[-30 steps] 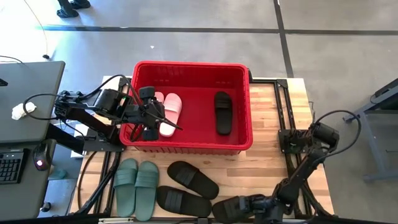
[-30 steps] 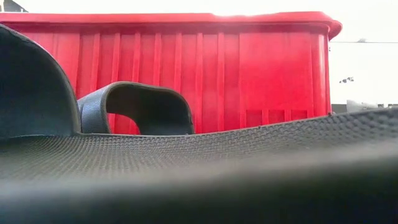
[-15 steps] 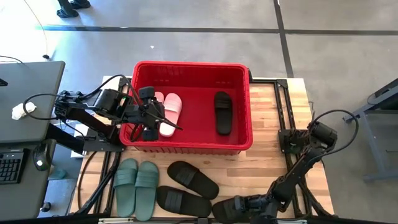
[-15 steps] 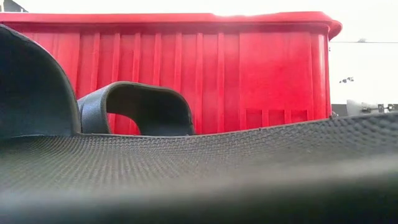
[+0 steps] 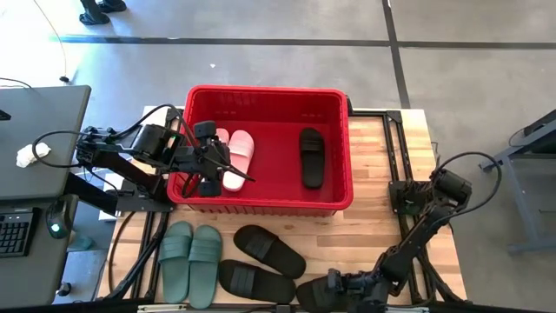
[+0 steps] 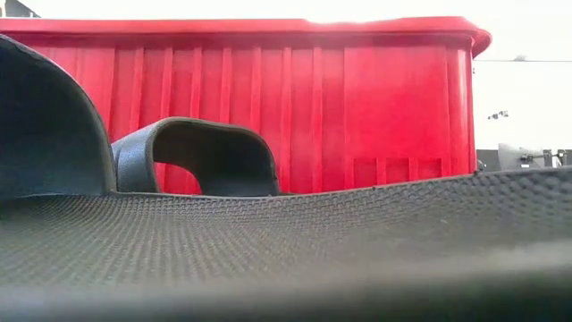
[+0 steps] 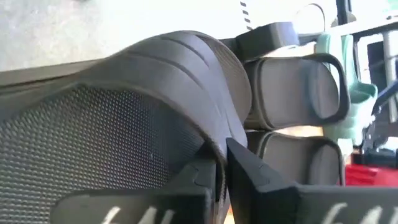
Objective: Pick and place slides into bin
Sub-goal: Put the black slide into the red bin
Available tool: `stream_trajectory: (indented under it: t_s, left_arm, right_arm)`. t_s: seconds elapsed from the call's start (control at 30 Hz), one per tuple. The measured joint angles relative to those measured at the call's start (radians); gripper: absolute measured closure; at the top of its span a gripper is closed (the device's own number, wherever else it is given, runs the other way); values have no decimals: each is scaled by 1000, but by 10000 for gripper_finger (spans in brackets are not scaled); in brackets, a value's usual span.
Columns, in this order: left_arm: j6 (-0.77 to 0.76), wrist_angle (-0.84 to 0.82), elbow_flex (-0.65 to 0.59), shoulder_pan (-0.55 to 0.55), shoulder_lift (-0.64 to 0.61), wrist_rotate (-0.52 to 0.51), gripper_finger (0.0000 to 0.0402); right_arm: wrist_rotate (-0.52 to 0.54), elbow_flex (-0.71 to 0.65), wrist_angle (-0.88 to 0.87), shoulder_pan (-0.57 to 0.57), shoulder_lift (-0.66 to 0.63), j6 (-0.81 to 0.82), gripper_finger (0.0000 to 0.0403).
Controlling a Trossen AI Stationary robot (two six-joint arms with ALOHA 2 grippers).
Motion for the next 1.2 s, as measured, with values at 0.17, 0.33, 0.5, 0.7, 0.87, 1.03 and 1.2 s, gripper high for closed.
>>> stream_trajectory:
  t_s: [0.17,0.33,0.5,0.7,0.87,1.03,1.2]
  left_arm:
    - [0,0,0,0,0,0,181]
    - [0,0,0,0,0,0,181]
    - [0,0,0,0,0,0,181]
    - [8,-5,0,0,0,-2,181]
    - [11,-11,0,0,0,-4,181]
    - [35,-11,0,0,0,-4,181]
    - [38,-11,0,0,0,-4,181]
  right_arm:
    - [54,0,-19,1,-23,98,401]
    - [121,0,-77,19,-85,209,402]
    - [134,0,-173,40,-175,348,402]
    - [178,0,-123,47,-329,411,402]
    - [267,0,49,45,-477,259,402]
    - [441,0,258,21,-590,100,403]
    - [628,0,462,-50,-652,-100,403]
